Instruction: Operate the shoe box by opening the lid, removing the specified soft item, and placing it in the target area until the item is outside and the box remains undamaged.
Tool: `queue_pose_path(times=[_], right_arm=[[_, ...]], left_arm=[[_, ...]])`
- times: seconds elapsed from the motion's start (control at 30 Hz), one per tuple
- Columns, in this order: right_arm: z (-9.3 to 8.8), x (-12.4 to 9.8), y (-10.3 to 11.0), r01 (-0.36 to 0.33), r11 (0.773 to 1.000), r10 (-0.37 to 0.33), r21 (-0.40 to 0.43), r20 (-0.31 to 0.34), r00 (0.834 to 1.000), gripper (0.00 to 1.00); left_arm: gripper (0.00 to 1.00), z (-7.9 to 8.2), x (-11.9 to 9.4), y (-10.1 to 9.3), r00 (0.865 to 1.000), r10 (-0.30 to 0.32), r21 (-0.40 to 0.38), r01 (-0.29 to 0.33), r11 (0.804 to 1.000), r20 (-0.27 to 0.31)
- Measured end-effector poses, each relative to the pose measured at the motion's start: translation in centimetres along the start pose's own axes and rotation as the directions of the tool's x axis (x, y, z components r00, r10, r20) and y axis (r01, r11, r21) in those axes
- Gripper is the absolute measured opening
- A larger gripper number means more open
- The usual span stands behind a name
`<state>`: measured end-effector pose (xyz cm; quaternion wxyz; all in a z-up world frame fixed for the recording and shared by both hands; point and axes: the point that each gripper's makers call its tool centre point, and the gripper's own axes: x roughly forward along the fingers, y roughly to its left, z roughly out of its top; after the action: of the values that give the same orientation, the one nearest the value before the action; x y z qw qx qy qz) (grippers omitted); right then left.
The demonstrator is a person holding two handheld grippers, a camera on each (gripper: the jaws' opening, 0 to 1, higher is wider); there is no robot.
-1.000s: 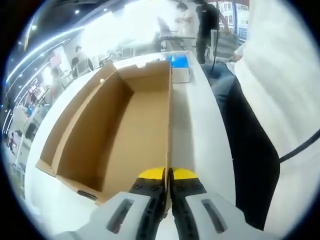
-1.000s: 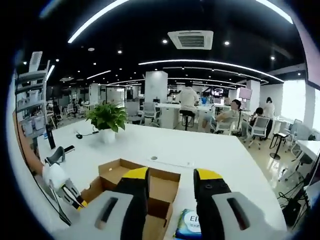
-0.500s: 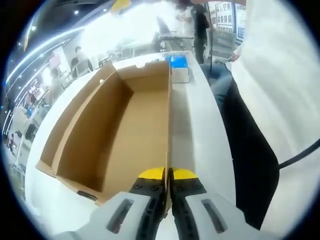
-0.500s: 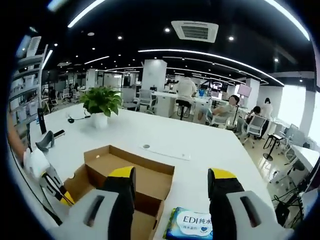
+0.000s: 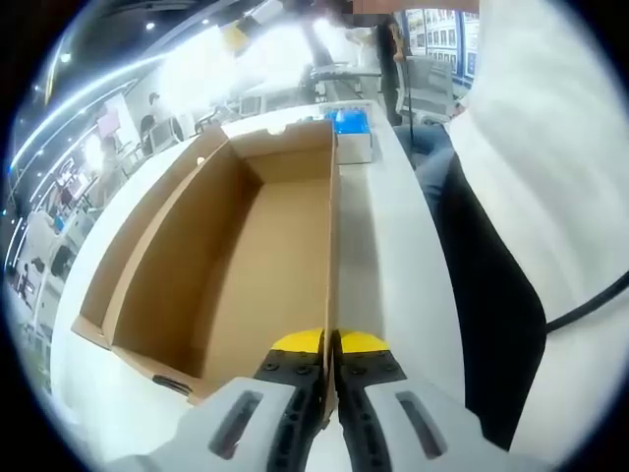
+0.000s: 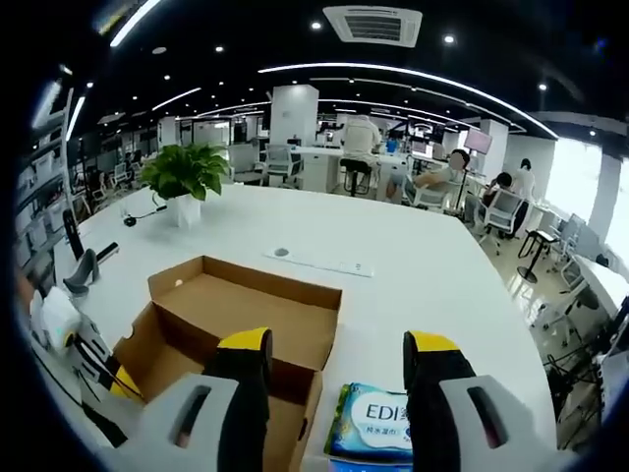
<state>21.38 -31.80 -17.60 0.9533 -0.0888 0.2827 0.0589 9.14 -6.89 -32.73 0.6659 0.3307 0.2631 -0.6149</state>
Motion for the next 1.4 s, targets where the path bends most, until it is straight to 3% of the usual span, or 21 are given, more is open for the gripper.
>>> queue_pose_path(times=[0.03, 0.13, 0.27, 0.37, 0.4, 0.53, 0.67, 0.97, 1.0, 1.1, 1.17, 1.2, 1.27, 1.37, 1.4], right_arm=[[0.6, 0.2, 0.2, 0.004, 1.0, -0.004, 0.013, 0.035, 0.999, 0.49], [1.2, 0.7, 1.0, -0.047, 0.992, 0.041, 0.115, 0.047, 0.998, 0.57], [1.0, 1.6, 1.0, -0.051, 0.994, 0.051, 0.096, 0.007, 0.999, 0.61], [0.8, 2.7, 0.8, -0.056, 0.998, 0.057, 0.032, -0.022, 0.998, 0.49], [0.3, 3.2, 0.5, -0.043, 0.999, 0.044, 0.018, -0.065, 0.997, 0.48], [1.5, 3.7, 0.4, -0.052, 0.997, 0.053, 0.057, -0.03, 0.998, 0.46], [1.5, 3.9, -0.4, -0.005, 1.0, 0.005, -0.003, -0.059, 0.998, 0.46], [1.9, 5.5, -0.7, -0.031, 0.999, 0.026, -0.043, -0.109, 0.994, 0.44], [1.6, 5.7, -0.7, -0.042, 0.999, 0.037, -0.03, -0.153, 0.988, 0.43], [2.6, 6.7, 0.3, -0.101, 0.992, 0.111, 0.077, -0.133, 0.985, 0.57], [2.6, 6.7, 0.2, -0.12, 0.988, 0.135, 0.094, -0.166, 0.977, 0.47], [2.2, 6.7, -0.7, -0.087, 0.994, 0.101, 0.072, -0.219, 0.971, 0.39], [2.4, 7.0, -1.5, -0.099, 0.995, 0.086, -0.033, -0.269, 0.959, 0.26], [3.6, 8.0, -1.1, -0.126, 0.992, 0.121, -0.008, -0.213, 0.97, 0.34], [3.5, 8.0, -0.7, -0.139, 0.983, 0.166, 0.119, -0.251, 0.954, 0.34]], left_arm=[[0.02, 0.0, 0.0, 0.0, 1.0, -0.002, 0.003, 0.002, 1.0, 0.0], [0.02, 0.0, -0.1, 0.0, 1.0, -0.005, 0.0, 0.005, 1.0, 0.001], [0.02, -0.1, 0.0, 0.0, 1.0, 0.003, 0.003, -0.003, 1.0, 0.003], [0.02, -0.1, -0.1, 0.0, 1.0, -0.002, -0.004, 0.002, 1.0, 0.001], [0.02, -0.1, -0.1, 0.0, 1.0, -0.006, -0.003, 0.006, 1.0, 0.0], [0.02, -0.1, 0.0, -0.1, 1.0, -0.015, -0.003, 0.015, 1.0, -0.003], [0.02, -0.1, -0.1, -0.2, 1.0, -0.013, -0.006, 0.013, 1.0, -0.004], [0.02, -0.1, -0.1, -0.2, 1.0, -0.01, -0.009, 0.009, 1.0, -0.006], [0.02, -0.1, -0.1, -0.2, 1.0, -0.009, -0.009, 0.009, 1.0, -0.006], [0.02, -0.1, -0.1, -0.2, 1.0, -0.011, -0.009, 0.011, 1.0, -0.007], [0.02, -0.1, -0.1, -0.2, 1.0, -0.01, -0.008, 0.01, 1.0, -0.007], [0.02, -0.1, -0.1, -0.2, 1.0, -0.009, -0.009, 0.009, 1.0, -0.007], [0.02, -0.1, -0.1, -0.2, 1.0, -0.007, -0.011, 0.007, 1.0, -0.007], [0.02, 0.0, -0.1, -0.2, 1.0, -0.003, -0.008, 0.003, 1.0, -0.004], [0.02, 0.0, -0.1, -0.1, 1.0, -0.001, -0.008, 0.001, 1.0, -0.004]])
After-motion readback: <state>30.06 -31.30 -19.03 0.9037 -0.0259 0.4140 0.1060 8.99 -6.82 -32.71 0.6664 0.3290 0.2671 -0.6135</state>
